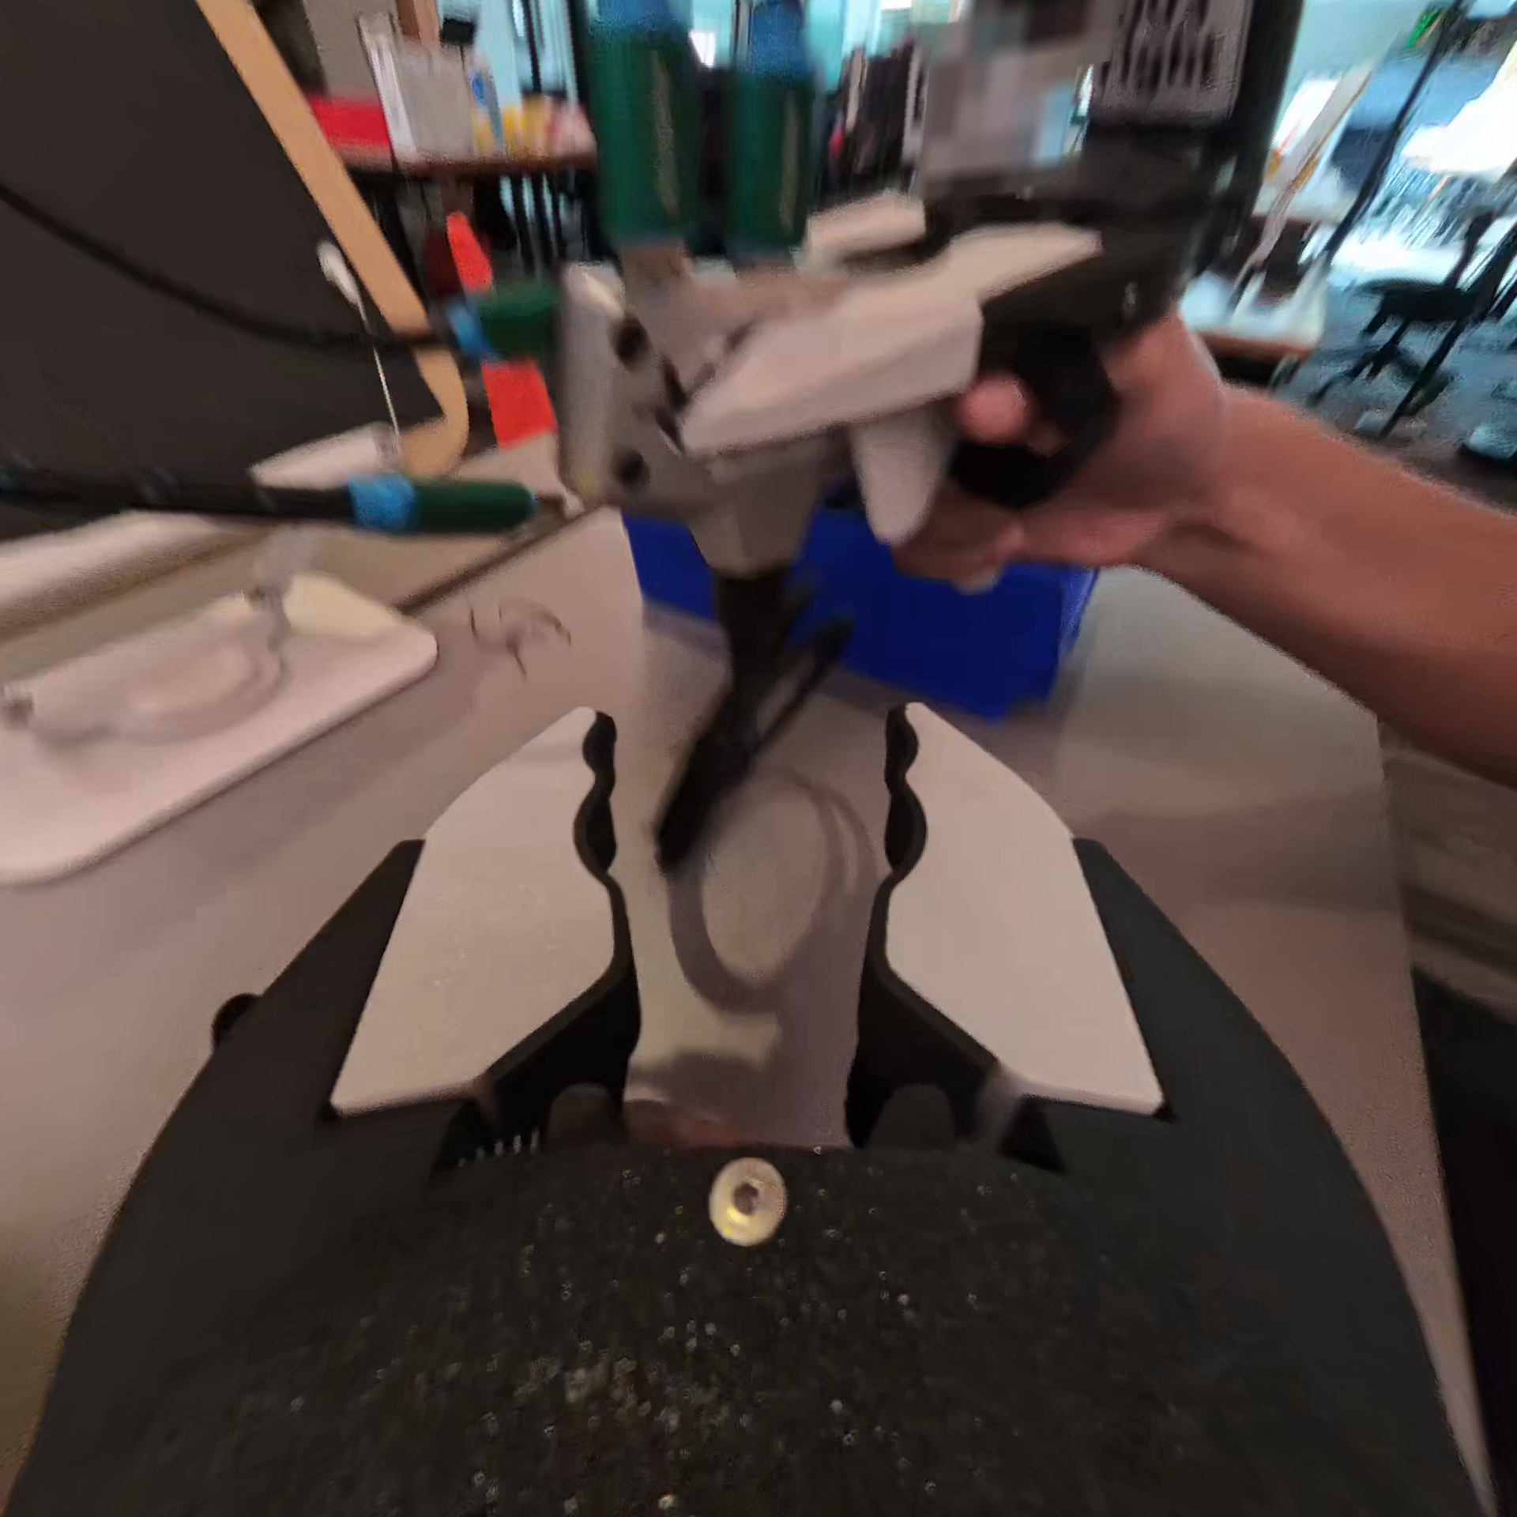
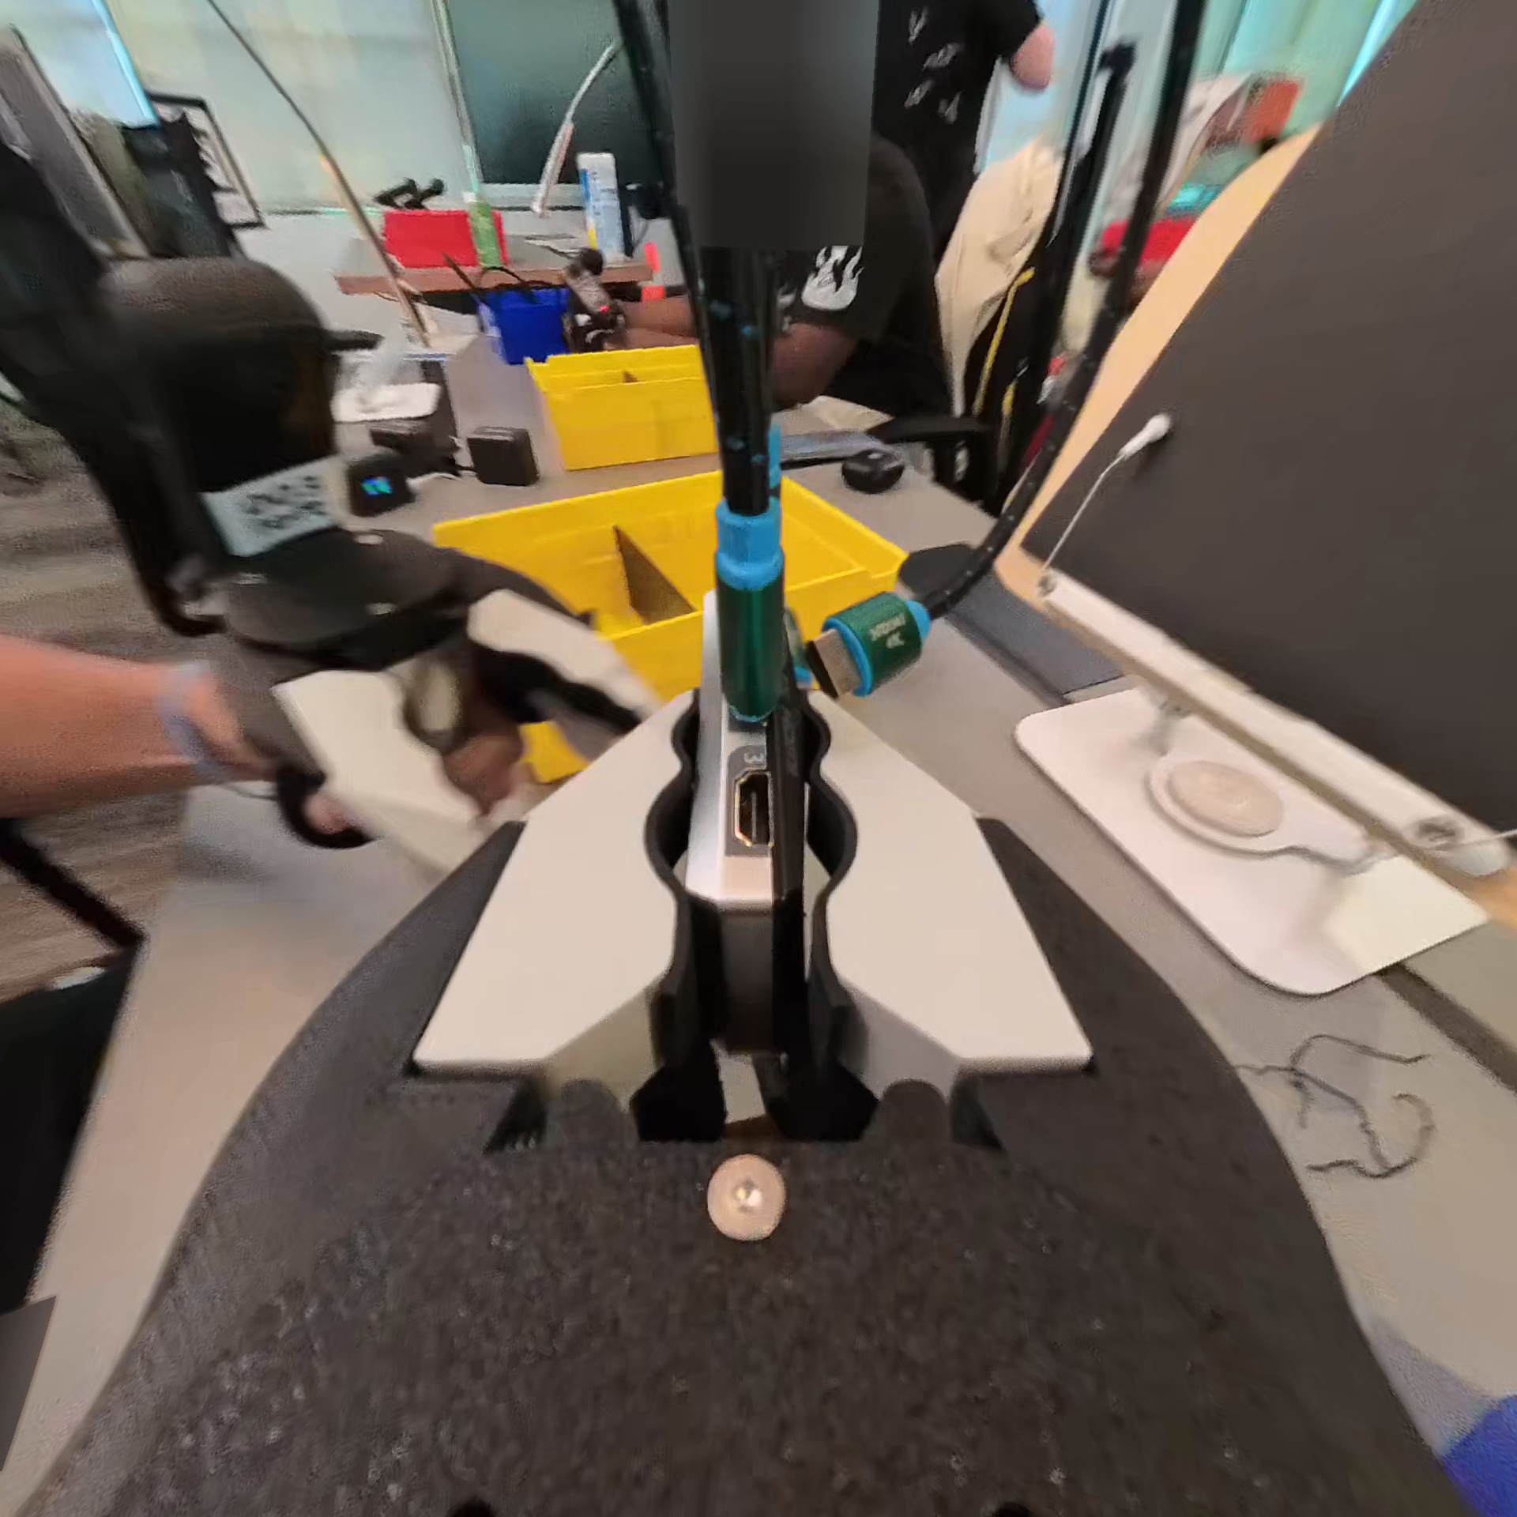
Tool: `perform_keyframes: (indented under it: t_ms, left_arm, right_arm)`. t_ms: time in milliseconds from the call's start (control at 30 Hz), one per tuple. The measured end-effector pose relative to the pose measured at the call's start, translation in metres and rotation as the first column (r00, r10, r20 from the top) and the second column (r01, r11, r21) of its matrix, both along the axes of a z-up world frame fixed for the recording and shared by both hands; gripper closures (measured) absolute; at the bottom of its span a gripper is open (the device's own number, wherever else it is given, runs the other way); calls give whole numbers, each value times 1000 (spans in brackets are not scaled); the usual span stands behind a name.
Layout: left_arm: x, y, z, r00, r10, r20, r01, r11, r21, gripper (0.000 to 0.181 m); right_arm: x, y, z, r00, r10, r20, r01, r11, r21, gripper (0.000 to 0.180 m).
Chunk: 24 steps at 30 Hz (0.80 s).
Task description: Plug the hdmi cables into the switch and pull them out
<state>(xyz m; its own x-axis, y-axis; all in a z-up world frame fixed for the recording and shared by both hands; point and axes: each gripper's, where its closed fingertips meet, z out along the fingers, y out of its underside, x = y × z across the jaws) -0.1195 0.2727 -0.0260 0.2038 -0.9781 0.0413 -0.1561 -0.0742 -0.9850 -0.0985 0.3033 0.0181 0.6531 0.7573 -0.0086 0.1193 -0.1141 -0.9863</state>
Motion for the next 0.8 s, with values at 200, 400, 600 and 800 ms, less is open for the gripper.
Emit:
perform_keyframes:
  t_ms: [200, 400, 600, 800]
  left_arm:
    - [43, 9, 31, 935, -297, 191, 314, 947, -65, 119]
    - [41, -9, 18, 877, -430, 214, 434, 900, 29, 149]
    - [29, 13, 13, 956, -231, 182, 182, 950, 253, 160]
    - [32, -15, 10, 921, -344, 183, 281, 912, 300, 160]
  right_arm:
    - [9, -14, -1, 975, 208, -80, -219, 960, -176, 159]
    - [-4, -28, -16, 929, 366, 55, -345, 911, -225, 159]
    - [21, -15, -10, 976, 160, 146, -132, 974, -185, 134]
    - [28, -42, -22, 930, 102, 354, -90, 995, -51, 150]
